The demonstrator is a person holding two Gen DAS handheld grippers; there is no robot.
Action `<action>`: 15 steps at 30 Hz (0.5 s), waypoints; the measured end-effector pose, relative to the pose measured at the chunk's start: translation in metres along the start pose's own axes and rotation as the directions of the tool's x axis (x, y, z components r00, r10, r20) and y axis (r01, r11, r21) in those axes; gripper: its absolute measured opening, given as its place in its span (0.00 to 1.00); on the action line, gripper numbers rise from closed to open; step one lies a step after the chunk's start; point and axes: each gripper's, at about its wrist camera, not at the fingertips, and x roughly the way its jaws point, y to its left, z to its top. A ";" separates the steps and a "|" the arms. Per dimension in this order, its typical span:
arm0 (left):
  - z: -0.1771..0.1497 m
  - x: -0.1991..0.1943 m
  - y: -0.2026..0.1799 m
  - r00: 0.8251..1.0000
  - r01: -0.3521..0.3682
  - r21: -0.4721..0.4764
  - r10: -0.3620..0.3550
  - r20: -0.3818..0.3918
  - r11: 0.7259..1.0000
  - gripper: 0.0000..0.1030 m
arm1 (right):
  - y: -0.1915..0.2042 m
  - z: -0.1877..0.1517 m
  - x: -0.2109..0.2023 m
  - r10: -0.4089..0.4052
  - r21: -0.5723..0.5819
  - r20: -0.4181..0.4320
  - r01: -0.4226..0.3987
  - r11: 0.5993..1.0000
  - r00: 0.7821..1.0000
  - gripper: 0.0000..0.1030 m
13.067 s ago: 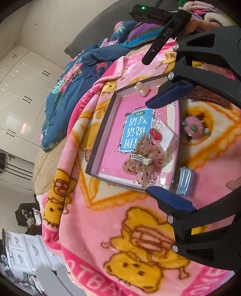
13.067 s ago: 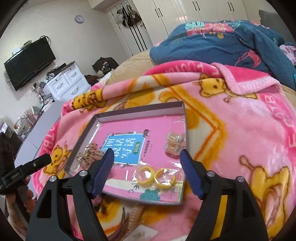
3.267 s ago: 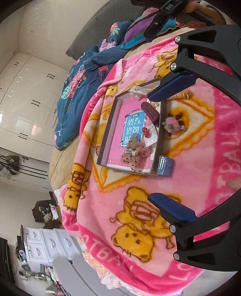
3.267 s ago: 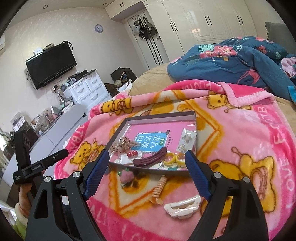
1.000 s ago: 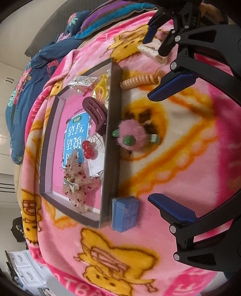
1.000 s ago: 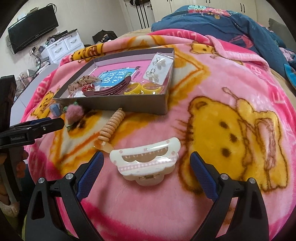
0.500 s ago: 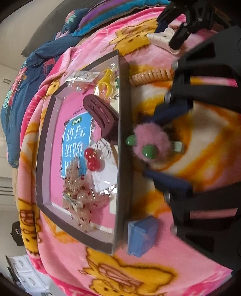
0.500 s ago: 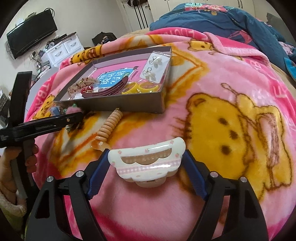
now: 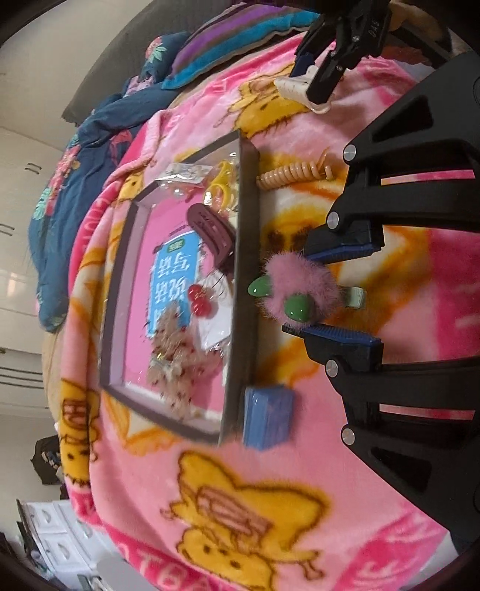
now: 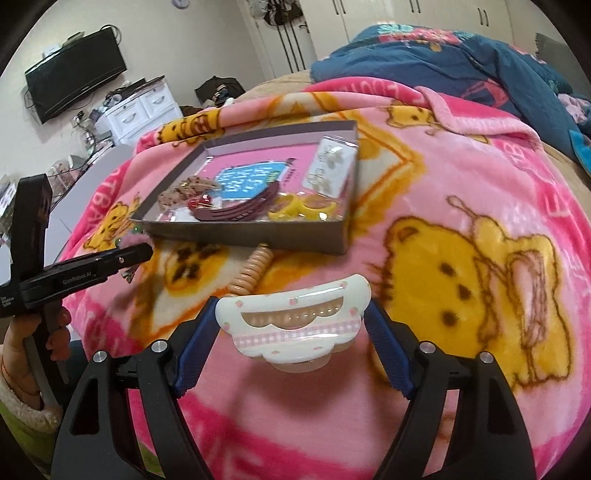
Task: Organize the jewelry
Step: 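Grasp the pink pompom clip with left tool while right tool grasps the white claw clip, then carry the pompom clip over the tray with left tool while right tool carries white claw clip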
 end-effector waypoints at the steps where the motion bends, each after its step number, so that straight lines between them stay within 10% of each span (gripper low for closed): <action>1: 0.001 -0.003 0.002 1.000 0.003 -0.002 -0.003 0.003 1.000 0.21 | 0.004 0.002 0.000 0.006 -0.008 0.001 -0.006 1.000 1.000 0.75; 15: 0.013 -0.044 0.030 0.994 -0.016 -0.042 0.021 0.107 0.999 0.22 | 0.049 0.030 0.000 0.069 -0.083 0.034 -0.066 0.994 0.997 0.75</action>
